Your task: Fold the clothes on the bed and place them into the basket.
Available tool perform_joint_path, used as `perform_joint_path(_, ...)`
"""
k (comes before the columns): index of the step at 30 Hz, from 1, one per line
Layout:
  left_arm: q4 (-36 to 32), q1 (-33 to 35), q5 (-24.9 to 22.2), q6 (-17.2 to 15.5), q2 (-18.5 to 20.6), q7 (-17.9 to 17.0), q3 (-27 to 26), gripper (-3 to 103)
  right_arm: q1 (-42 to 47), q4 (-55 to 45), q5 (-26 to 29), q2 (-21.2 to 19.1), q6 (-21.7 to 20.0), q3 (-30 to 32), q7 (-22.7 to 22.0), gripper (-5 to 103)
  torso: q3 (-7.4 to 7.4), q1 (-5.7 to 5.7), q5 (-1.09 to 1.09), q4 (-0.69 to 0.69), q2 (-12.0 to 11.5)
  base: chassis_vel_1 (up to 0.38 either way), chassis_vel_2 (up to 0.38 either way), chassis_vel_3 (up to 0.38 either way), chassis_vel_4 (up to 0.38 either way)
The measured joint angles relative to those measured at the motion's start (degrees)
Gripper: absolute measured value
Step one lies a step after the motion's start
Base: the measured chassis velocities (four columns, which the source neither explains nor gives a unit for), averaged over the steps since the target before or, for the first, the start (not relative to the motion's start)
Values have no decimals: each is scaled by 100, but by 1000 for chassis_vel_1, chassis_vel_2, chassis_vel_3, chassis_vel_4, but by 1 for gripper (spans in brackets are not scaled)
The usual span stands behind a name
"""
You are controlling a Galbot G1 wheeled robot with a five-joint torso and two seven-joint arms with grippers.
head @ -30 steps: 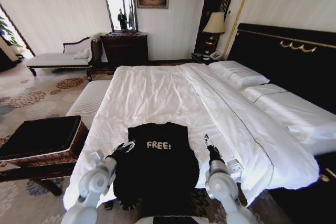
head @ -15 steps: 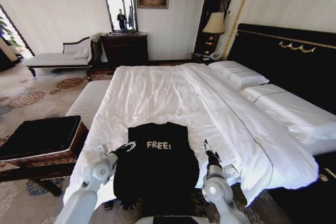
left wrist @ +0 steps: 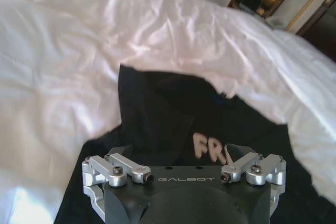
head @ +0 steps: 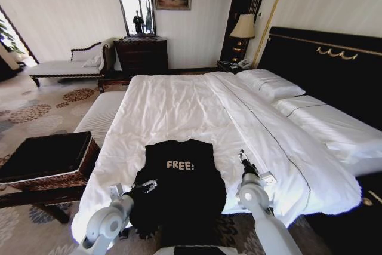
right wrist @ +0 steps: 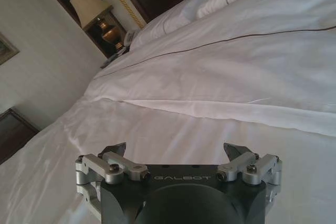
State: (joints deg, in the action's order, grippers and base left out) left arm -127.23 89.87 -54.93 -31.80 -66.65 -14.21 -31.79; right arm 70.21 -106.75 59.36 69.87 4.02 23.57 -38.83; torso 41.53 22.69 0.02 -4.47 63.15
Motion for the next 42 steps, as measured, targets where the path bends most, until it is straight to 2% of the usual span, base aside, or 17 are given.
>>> perform_joint_path(2, -65, -39, -112, 48, -28, -5, -89, 100, -125, 104, 87, -62, -45, -45, 133, 100, 0, 0, -1, 0, 0, 0, 0, 0, 0)
perform_joint_path(5, 58, -335, -295, 458, -286, -148, -541, 100, -663, 631, 541, -426, -220, -282, 997, 100, 0, 0, -1, 2, 0, 0, 0, 0, 0)
perform_joint_path(6, 142, -397, -303, 504, -339, -190, -621, 100, -742, 729, 606, -498, -250, -329, 1174, 100, 0, 0, -3, 4, 0, 0, 0, 0, 0)
perform_joint_path(7, 142, -397, -303, 504, -339, -190, -621, 100, -742, 729, 606, -498, -250, -329, 1174, 100, 0, 0, -3, 4, 0, 0, 0, 0, 0)
perform_joint_path(8, 389, -544, -346, 535, -467, -281, -813, 100, -962, 1045, 725, -677, -300, -471, 1718, 100, 1, 0, -4, 0, 0, 0, 0, 0, 0)
perform_joint_path(9, 541, -608, -353, 534, -524, -309, -894, 100, -1092, 1258, 765, -767, -323, -569, 2069, 100, 1, 1, -3, 1, -1, 0, 0, 0, 0)
perform_joint_path(11, 728, -678, -320, 507, -585, -337, -966, 100, -1263, 1553, 800, -856, -358, -711, 2489, 100, 1, 2, -3, 1, -1, 0, 0, 0, 0)
perform_joint_path(12, 728, -678, -320, 507, -585, -337, -966, 100, -1263, 1553, 800, -856, -358, -711, 2489, 100, 1, 2, -3, 1, -1, 0, 0, 0, 0)
perform_joint_path(15, 983, -739, -199, 417, -676, -352, -1028, 100, -1793, 2422, 1040, -905, -442, -1189, 3301, 100, 1, 1, -3, 1, -1, 0, 0, 0, 0)
perform_joint_path(17, 985, -738, -193, 405, -682, -352, -1034, 100, -1858, 2516, 1079, -897, -453, -1248, 3370, 100, 1, 1, -3, 1, -1, 0, 0, 0, 0)
perform_joint_path(19, 964, -725, -179, 345, -730, -352, -1092, 100, -2181, 2928, 1213, -800, -497, -1530, 3629, 100, 1, 1, -3, 2, -1, 0, 0, 0, 0)
perform_joint_path(23, 874, -654, -163, 298, -739, -363, -1165, 100, -2340, 3140, 1304, -581, -564, -1684, 3726, 100, 1, 2, -2, 2, -1, 0, 0, 0, 0)
perform_joint_path(28, 765, -566, -155, 277, -674, -369, -1286, 100, -2300, 3231, 1292, -380, -553, -1818, 3716, 100, 0, 0, -3, 2, 0, 0, 0, 0, 0)
perform_joint_path(35, 689, -539, -189, 249, -638, -372, -1325, 100, -2199, 3221, 1240, -356, -441, -1870, 3612, 103, 0, 0, -3, 0, 0, 0, 0, 0, 0)
perform_joint_path(37, 687, -541, -185, 244, -651, -372, -1289, 100, -2127, 3141, 1250, -391, -425, -1854, 3580, 94, 0, 0, -3, 1, -1, 0, 0, 0, 0)
perform_joint_path(40, 697, -555, -178, 244, -662, -372, -1258, 100, -2067, 3099, 1255, -415, -424, -1831, 3569, 89, 0, 0, -3, 0, 0, 0, 0, 0, 0)
perform_joint_path(42, 736, -582, -156, 243, -677, -372, -1204, 100, -1979, 3074, 1253, -427, -423, -1796, 3562, 78, 0, 0, -3, 0, 0, 0, 0, 0, 0)
